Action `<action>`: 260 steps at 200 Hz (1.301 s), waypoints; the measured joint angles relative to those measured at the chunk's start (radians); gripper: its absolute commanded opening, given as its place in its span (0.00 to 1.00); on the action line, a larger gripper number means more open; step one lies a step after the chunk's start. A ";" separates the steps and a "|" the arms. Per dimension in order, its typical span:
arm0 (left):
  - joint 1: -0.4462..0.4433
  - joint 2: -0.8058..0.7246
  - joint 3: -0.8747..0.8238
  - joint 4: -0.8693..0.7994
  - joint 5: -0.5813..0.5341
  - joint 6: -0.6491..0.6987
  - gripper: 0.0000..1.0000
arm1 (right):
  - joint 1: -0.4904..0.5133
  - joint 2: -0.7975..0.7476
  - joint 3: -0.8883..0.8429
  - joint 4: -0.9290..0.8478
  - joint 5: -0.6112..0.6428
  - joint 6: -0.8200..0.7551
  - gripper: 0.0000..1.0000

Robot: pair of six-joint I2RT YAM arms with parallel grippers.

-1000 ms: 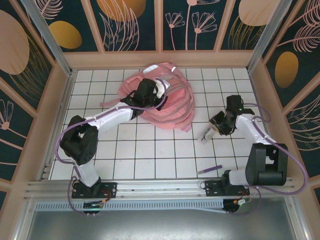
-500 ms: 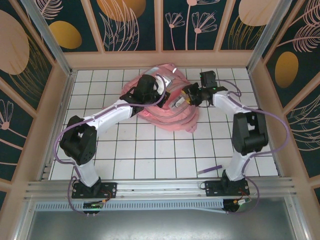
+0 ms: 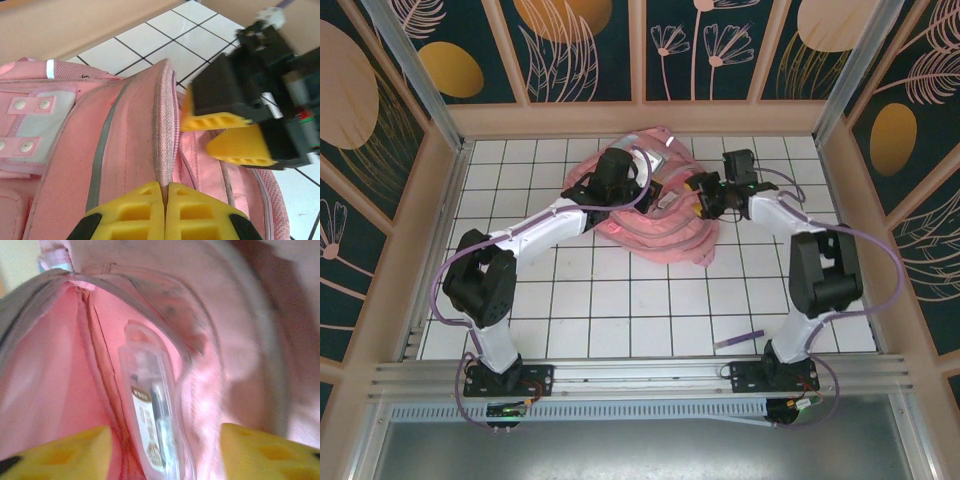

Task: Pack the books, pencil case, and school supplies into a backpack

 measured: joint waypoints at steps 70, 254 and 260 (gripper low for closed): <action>0.000 0.000 -0.005 0.017 -0.013 -0.003 0.00 | -0.058 -0.211 -0.070 -0.356 0.166 -0.260 0.85; -0.010 0.034 -0.048 0.070 0.003 0.081 0.00 | -0.224 -0.453 -0.599 -0.823 0.174 -0.114 0.77; -0.010 0.034 -0.048 0.070 0.004 0.081 0.00 | -0.224 -0.457 -0.617 -0.812 0.165 -0.109 0.77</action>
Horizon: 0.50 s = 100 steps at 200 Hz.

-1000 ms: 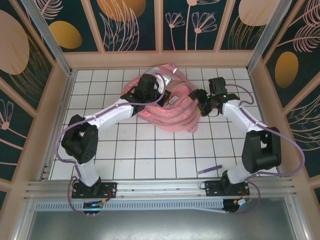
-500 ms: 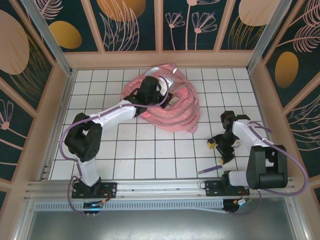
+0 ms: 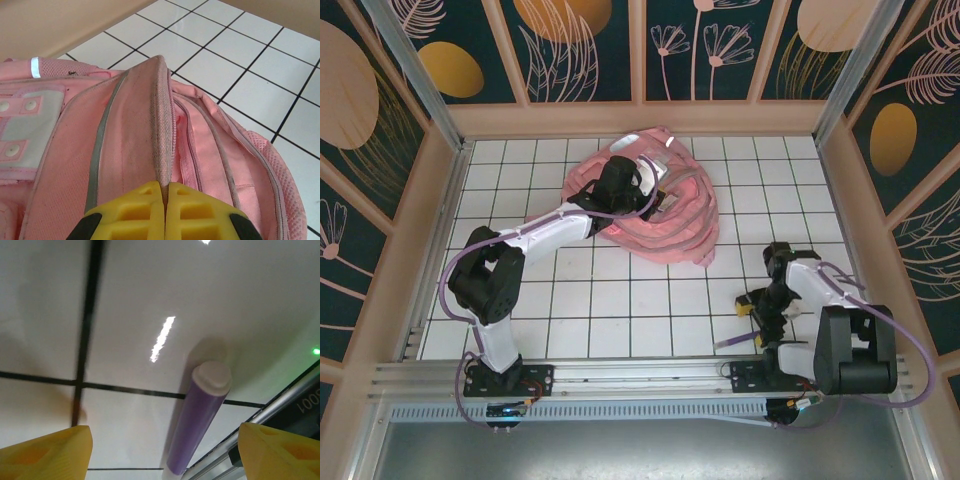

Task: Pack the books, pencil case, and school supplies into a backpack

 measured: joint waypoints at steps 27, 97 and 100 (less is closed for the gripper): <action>0.000 0.000 0.003 0.000 0.000 0.003 0.00 | -0.001 -0.031 -0.037 0.039 -0.016 0.024 0.64; 0.000 -0.003 0.003 -0.013 -0.002 0.019 0.00 | 0.014 -0.087 -0.038 0.153 0.024 0.052 0.20; 0.000 -0.004 0.003 -0.013 -0.002 0.019 0.00 | 0.014 -0.089 -0.038 0.155 0.024 0.056 0.18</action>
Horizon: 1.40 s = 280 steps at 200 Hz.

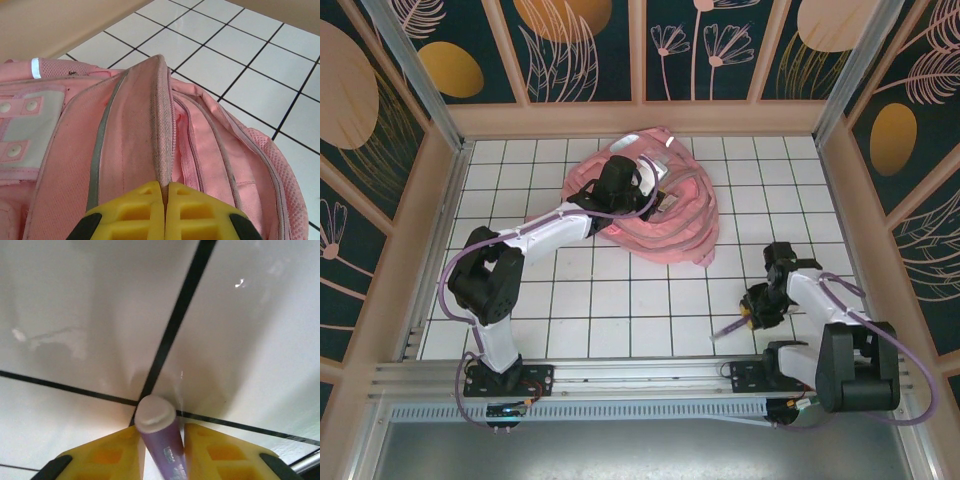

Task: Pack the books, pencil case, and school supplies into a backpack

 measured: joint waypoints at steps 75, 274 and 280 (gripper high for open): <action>0.000 -0.006 0.000 -0.003 0.000 0.000 0.00 | 0.010 -0.006 0.030 0.097 0.000 -0.059 0.17; 0.027 -0.033 0.054 0.003 0.016 -0.224 0.00 | 0.274 0.607 0.711 0.874 -0.165 0.028 0.60; 0.027 -0.033 0.054 0.005 0.016 -0.230 0.00 | 0.271 0.601 0.706 0.875 -0.163 0.024 0.60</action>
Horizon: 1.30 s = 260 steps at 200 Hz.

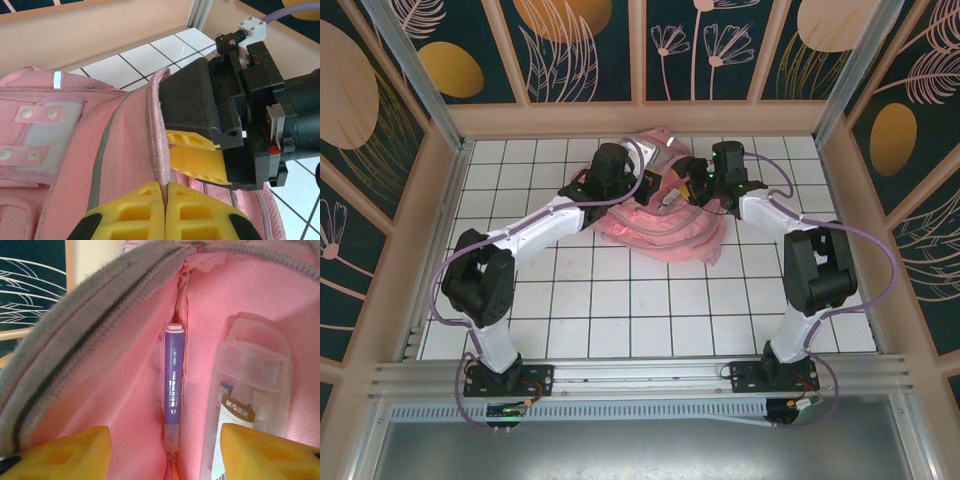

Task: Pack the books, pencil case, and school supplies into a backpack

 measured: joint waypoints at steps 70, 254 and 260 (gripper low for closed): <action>-0.002 -0.003 0.005 -0.007 0.185 0.125 0.45 | -0.169 -0.258 -0.179 -0.137 0.094 -0.200 0.60; 0.093 0.173 -0.143 0.035 0.014 0.298 0.34 | -0.141 0.064 -0.105 -0.132 -0.109 -0.661 0.25; 0.093 0.148 -0.179 0.043 0.025 0.293 0.34 | -0.143 0.076 -0.095 -0.127 -0.117 -0.663 0.24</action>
